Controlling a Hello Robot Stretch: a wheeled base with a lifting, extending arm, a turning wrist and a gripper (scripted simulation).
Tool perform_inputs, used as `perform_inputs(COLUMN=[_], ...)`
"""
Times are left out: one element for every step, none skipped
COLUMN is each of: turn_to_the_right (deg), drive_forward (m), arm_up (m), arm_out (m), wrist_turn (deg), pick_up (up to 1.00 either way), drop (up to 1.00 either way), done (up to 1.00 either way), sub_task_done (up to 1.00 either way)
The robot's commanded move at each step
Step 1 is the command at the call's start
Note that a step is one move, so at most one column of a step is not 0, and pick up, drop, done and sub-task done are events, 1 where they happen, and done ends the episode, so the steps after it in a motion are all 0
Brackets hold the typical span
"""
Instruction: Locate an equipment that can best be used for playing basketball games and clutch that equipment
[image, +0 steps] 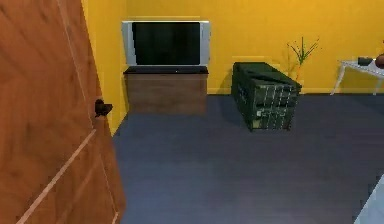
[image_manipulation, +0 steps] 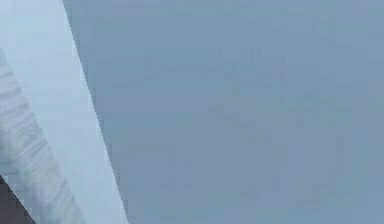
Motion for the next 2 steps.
perform_inputs(turn_to_the_right=[0.0,39.0], drive_forward=[0.45,0.00], arm_up=[0.00,0.00], arm_out=[0.00,0.00], wrist_turn=[0.0,0.0], pick_up=[0.00,0.00], drop=[0.00,0.00], done=[0.00,0.00], sub_task_done=[0.00,0.00])
